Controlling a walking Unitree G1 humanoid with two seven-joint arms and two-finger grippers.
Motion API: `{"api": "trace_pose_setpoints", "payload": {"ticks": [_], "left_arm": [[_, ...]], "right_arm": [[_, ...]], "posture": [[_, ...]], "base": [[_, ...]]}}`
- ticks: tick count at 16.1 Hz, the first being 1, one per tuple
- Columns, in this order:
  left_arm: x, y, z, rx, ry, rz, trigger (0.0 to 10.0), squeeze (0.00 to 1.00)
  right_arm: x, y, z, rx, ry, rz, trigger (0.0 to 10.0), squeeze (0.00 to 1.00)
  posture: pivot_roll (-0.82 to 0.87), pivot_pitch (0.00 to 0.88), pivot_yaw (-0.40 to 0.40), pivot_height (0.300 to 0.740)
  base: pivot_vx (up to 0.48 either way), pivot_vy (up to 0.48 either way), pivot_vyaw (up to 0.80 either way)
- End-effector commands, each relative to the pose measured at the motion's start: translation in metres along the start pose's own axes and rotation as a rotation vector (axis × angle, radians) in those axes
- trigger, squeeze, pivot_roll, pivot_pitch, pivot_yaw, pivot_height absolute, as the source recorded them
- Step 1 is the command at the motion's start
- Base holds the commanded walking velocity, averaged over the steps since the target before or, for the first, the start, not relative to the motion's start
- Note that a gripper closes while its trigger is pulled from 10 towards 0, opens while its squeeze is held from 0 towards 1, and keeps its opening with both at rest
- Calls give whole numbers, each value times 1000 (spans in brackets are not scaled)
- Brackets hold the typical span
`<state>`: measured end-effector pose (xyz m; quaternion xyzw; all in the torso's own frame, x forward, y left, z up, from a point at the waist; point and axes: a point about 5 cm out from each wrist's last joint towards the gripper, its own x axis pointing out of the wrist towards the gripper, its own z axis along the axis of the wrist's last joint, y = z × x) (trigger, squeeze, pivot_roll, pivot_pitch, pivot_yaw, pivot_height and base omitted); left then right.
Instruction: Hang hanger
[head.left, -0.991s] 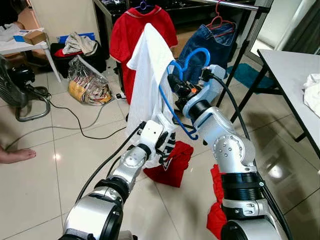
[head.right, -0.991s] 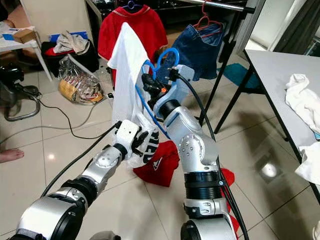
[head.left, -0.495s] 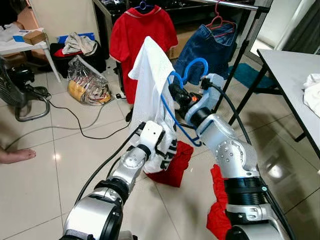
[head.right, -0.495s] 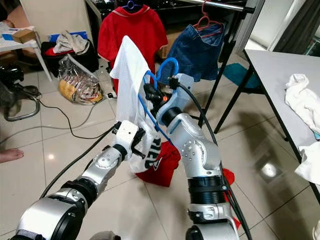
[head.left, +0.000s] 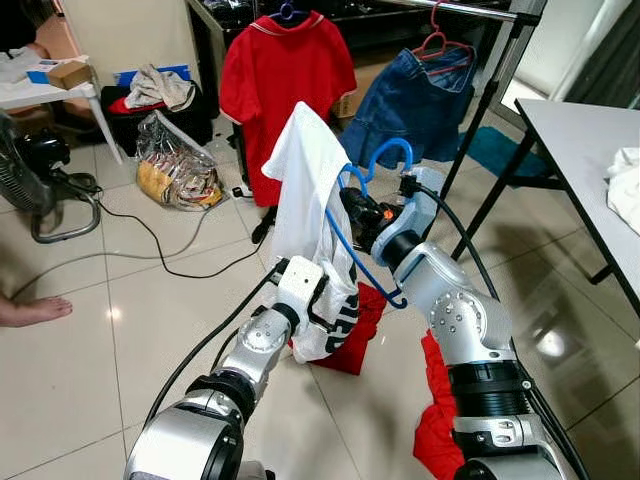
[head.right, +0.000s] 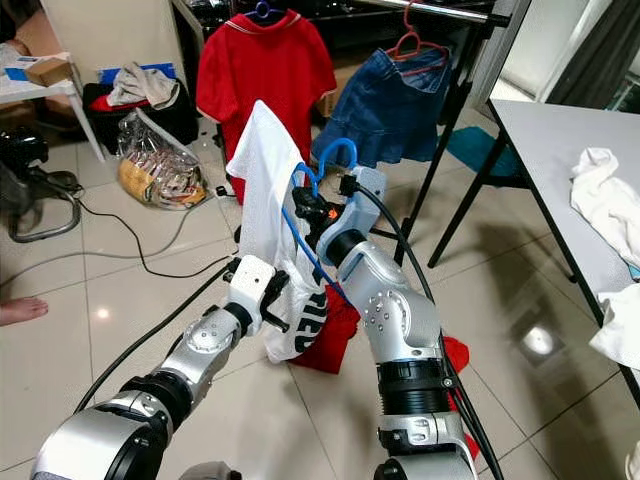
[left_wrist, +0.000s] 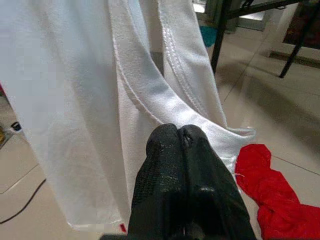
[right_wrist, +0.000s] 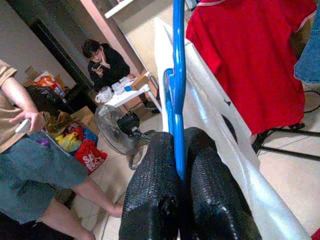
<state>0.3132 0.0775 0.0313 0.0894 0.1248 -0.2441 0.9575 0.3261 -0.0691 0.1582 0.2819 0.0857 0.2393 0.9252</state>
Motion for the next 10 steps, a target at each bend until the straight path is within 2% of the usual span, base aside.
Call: {"api": "trace_pose_setpoints", "payload": {"ticks": [1, 2, 3, 4, 5, 10], "left_arm": [[-2, 0, -9, -6, 62, 29, 0, 0], [-2, 0, -11, -7, 71, 35, 7686, 0], [-3, -1, -12, -8, 77, 38, 10000, 0], [-3, -3, -13, -24, 75, 33, 10000, 0], [-3, -4, -13, -26, 75, 32, 10000, 0], [-5, -3, -16, -30, 82, 44, 10000, 0]], "right_arm": [[2, 3, 9, -10, -45, 22, 10000, 0], [3, 3, 8, -26, -42, 22, 10000, 0], [5, 1, 4, -50, -35, 20, 10000, 0], [5, -16, -12, -83, 11, -31, 10000, 0], [4, -20, -17, -87, 25, -42, 10000, 0], [6, -20, -21, -34, 10, -7, 10000, 0]], "posture": [[100, 0, -17, 740], [100, 0, -17, 740], [98, 0, -17, 740], [102, 0, -19, 740], [105, 0, -20, 740], [104, 0, -22, 740]], "base": [[0, 0, 0], [0, 0, 0], [0, 0, 0], [0, 0, 0], [0, 0, 0], [0, 0, 0]]}}
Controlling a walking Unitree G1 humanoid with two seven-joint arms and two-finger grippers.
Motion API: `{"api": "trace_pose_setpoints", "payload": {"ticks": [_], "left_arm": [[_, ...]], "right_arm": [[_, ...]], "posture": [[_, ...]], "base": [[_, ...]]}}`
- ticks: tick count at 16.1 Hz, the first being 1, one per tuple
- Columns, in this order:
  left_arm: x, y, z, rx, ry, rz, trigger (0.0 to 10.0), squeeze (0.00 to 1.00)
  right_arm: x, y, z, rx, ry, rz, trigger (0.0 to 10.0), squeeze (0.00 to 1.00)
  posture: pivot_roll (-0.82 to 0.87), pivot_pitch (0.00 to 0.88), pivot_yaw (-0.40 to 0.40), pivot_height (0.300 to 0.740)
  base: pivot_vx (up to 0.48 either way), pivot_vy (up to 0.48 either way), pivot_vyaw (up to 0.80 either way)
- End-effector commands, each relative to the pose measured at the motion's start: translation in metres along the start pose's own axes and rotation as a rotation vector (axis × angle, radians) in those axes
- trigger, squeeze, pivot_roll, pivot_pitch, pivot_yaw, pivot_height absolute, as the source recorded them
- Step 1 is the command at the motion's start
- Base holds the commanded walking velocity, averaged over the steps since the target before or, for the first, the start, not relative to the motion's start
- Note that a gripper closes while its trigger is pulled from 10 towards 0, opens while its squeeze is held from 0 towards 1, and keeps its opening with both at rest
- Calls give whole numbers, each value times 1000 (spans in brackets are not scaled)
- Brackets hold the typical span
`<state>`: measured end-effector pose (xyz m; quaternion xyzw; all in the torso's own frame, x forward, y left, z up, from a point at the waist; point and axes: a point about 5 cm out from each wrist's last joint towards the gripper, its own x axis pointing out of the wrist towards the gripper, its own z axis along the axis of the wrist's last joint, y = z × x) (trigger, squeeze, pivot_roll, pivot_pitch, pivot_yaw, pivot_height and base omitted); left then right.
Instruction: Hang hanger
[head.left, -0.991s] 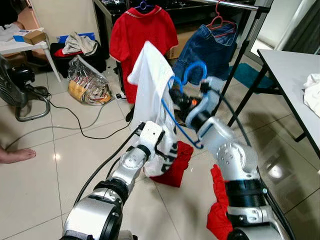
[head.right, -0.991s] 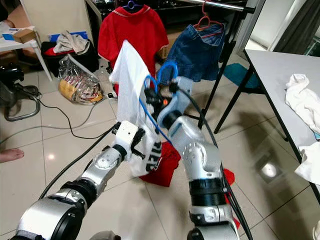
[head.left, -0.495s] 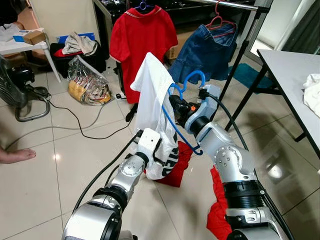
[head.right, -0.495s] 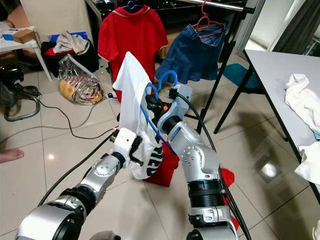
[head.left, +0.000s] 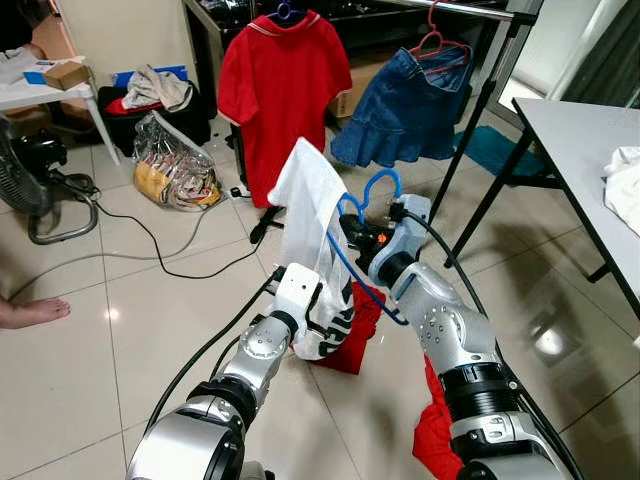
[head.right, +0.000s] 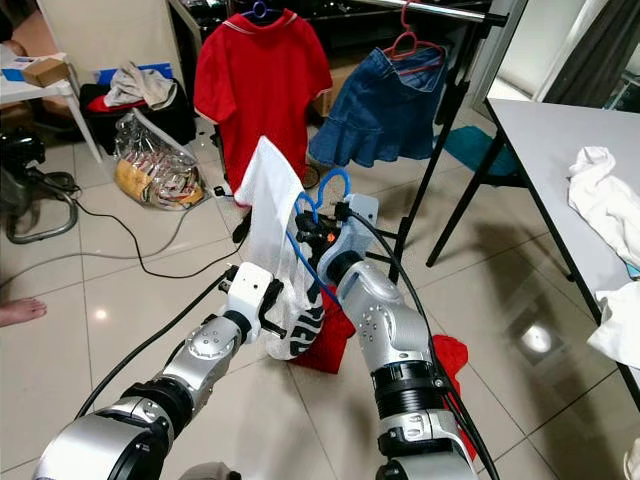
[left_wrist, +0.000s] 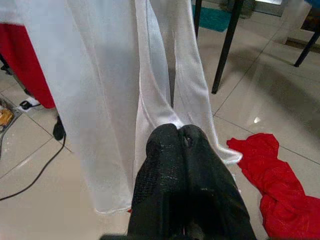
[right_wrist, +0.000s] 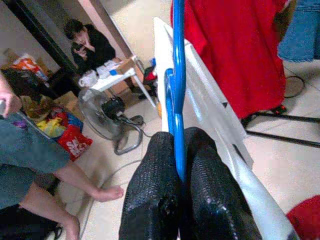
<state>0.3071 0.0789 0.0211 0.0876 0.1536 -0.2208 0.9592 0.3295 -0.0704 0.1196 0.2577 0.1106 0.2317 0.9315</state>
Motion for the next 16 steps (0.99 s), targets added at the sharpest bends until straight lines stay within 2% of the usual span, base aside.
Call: {"api": "trace_pose_setpoints", "payload": {"ticks": [1, 9, 15, 16], "left_arm": [[-1, -1, -5, -6, 28, 5, 10000, 0], [-2, 2, -9, -14, 59, 46, 10000, 0], [-1, 8, -9, 7, 88, 77, 10000, 0], [-1, 10, -7, 10, 74, 81, 10000, 537]], "right_arm": [[4, 2, 6, 1, -42, 33, 10000, 0], [-3, -9, -7, 37, -29, 72, 10000, 0], [-2, 8, 5, 69, -75, 177, 10000, 0], [-2, 10, 7, 70, -80, 187, 10000, 0]], "posture": [[97, 0, -20, 740], [85, 0, -21, 740], [68, 1, -20, 740], [65, 1, -20, 740]], "base": [[0, 0, 0], [0, 0, 0], [0, 0, 0], [0, 0, 0]]}}
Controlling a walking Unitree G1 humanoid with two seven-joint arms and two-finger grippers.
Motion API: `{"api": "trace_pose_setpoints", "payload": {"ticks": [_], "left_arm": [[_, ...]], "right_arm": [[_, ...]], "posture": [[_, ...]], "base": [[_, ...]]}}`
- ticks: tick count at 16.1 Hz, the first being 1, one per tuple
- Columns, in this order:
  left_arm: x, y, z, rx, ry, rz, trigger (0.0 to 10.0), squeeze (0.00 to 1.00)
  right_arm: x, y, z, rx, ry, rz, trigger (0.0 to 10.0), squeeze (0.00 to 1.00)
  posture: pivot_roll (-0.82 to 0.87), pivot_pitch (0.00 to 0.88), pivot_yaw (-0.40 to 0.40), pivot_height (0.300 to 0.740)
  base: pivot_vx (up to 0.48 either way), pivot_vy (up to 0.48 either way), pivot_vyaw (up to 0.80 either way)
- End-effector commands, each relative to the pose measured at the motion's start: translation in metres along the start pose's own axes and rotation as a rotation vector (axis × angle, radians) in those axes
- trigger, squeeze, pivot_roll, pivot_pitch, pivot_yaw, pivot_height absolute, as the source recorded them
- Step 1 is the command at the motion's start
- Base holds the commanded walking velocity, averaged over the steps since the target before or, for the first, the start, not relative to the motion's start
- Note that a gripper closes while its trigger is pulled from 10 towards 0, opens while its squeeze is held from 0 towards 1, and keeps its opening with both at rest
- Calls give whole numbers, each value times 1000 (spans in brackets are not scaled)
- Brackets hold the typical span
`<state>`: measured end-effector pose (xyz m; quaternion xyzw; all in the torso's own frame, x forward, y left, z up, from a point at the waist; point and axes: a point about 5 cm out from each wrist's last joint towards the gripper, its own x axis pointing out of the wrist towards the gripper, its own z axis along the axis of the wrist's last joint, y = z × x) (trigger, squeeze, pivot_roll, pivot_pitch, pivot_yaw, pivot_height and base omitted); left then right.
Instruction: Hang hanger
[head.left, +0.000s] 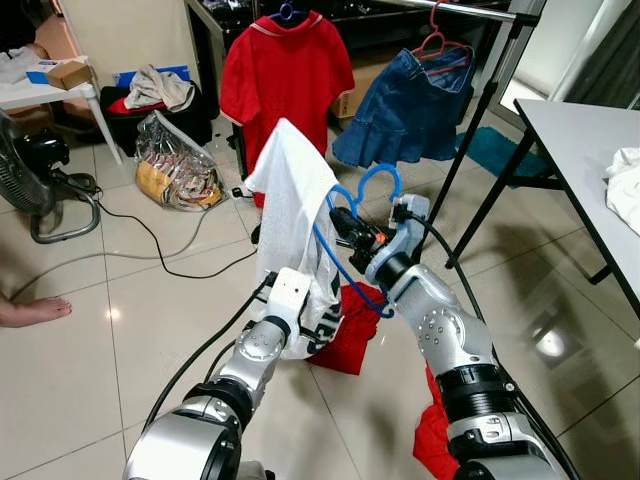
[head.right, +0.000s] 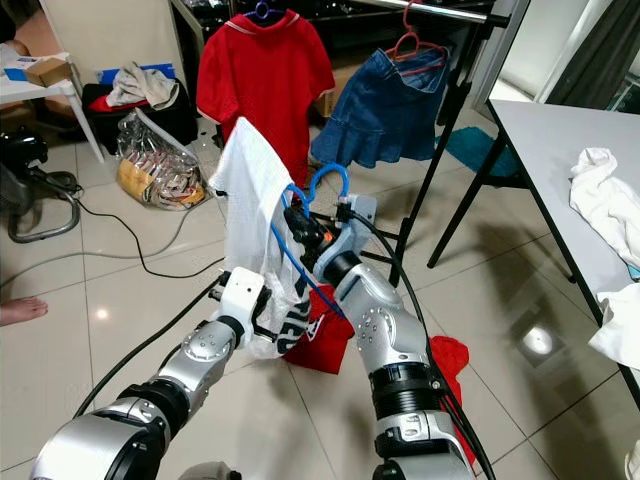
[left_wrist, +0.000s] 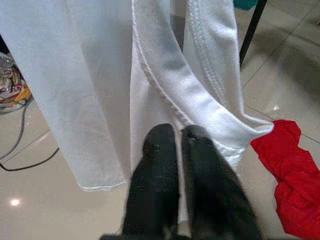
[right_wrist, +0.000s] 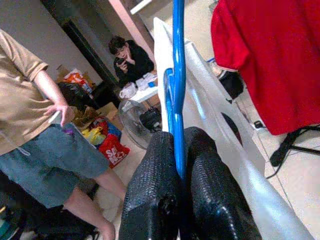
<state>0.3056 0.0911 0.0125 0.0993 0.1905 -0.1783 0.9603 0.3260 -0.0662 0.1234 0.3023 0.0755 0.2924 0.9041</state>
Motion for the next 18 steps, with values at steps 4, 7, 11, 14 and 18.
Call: {"api": "trace_pose_setpoints", "payload": {"ticks": [4, 7, 11, 14, 18], "left_arm": [[2, -4, 9, 22, -53, -45, 10000, 1000], [2, -3, 11, 49, -70, -31, 10000, 910], [1, -1, 15, 39, -119, -26, 10000, 1000], [2, 0, 14, -45, -98, -35, 10000, 0], [2, -2, 5, -170, -17, -78, 10000, 0]], "right_arm": [[0, 8, 7, -2, -24, 60, 10000, 0], [-1, 9, 8, -7, -23, 66, 10000, 0], [-2, 13, 7, -13, -21, 83, 10000, 0], [-2, 15, 8, -13, -25, 90, 10000, 0], [-1, 23, 10, -23, -29, 124, 10000, 0]], "posture": [[67, 0, -21, 740], [68, 0, -21, 740], [68, 6, -19, 740], [66, 7, -16, 740], [55, 9, -13, 740]], "base": [[0, 0, 0], [0, 0, 0], [0, 0, 0], [0, 0, 0], [0, 0, 0]]}}
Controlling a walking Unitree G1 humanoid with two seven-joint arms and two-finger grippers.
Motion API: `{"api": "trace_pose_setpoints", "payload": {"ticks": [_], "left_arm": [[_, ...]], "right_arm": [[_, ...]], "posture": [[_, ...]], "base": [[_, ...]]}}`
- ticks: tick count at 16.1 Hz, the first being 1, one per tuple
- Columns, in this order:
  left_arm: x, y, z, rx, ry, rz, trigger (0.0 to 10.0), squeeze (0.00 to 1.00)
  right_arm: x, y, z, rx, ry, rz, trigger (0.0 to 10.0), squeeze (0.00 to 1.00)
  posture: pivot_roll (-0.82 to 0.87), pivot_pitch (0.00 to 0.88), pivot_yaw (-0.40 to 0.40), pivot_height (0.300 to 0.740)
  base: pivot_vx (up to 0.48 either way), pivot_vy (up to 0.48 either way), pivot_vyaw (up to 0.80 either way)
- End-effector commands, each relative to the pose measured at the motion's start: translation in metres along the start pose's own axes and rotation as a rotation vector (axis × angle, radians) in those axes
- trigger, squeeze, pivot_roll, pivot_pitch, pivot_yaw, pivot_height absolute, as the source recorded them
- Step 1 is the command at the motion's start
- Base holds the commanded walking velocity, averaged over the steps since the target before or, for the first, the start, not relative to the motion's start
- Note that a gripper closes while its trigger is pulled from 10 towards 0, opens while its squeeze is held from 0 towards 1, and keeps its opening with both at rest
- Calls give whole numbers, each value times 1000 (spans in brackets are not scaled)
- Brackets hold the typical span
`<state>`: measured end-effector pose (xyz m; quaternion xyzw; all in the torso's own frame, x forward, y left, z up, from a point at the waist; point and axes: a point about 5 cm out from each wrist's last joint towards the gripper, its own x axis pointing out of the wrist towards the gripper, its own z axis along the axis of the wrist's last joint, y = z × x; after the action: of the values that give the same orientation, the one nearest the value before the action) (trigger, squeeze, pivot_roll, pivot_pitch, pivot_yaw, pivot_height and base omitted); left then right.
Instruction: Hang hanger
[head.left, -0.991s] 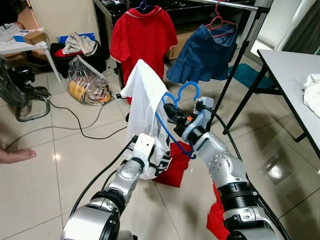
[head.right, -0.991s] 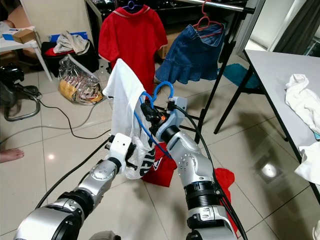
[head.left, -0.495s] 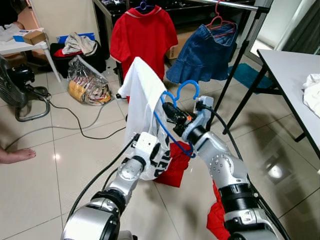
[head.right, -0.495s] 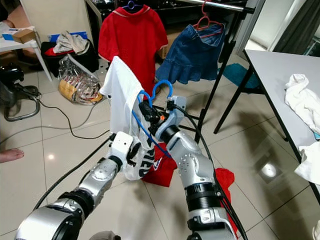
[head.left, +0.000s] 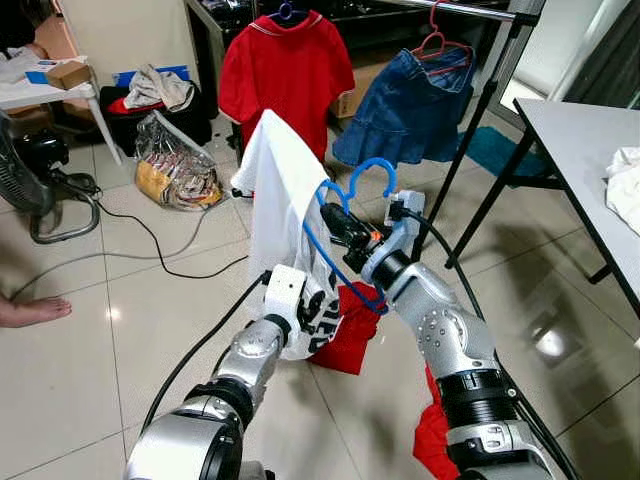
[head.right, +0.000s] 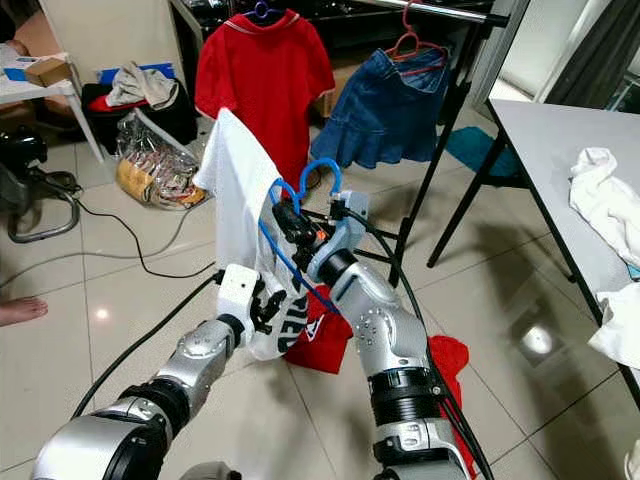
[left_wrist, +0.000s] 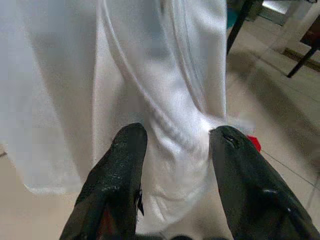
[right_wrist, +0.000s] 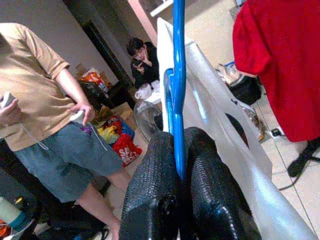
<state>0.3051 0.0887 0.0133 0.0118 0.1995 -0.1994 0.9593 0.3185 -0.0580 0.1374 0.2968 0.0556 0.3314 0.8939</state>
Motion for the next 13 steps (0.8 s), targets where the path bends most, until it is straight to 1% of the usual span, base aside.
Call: {"api": "trace_pose_setpoints", "payload": {"ticks": [1, 3, 7, 8, 9, 10, 13], "left_arm": [[2, 1, 4, -14, 8, 3, 10000, 0], [3, 2, 6, -14, 14, 8, 10000, 0], [5, 0, 6, -9, 39, 12, 10000, 0], [5, -1, 4, -13, 48, 8, 8275, 0], [5, -2, 4, -16, 53, 4, 2000, 0], [5, -4, 2, -22, 60, -5, 0, 0], [4, -6, -3, -25, 80, -11, 0, 0]], "right_arm": [[0, 7, 6, -4, -23, 41, 10000, 0], [-1, 10, 8, -7, -27, 50, 10000, 0], [-5, 14, 12, -10, -34, 53, 10000, 0], [-6, 13, 12, -8, -36, 47, 10000, 0], [-7, 13, 12, -7, -36, 44, 10000, 0], [-8, 13, 13, -5, -37, 41, 10000, 0], [-9, 17, 17, 3, -44, 44, 10000, 0]], "posture": [[50, 11, -13, 740], [40, 17, -13, 740], [19, 32, -14, 740], [15, 35, -14, 740], [13, 38, -14, 740], [10, 41, -15, 740], [9, 51, -19, 740]], "base": [[0, 0, 0], [0, 0, 0], [0, 0, 0], [0, 0, 0], [0, 0, 0], [0, 0, 0], [0, 0, 0]]}}
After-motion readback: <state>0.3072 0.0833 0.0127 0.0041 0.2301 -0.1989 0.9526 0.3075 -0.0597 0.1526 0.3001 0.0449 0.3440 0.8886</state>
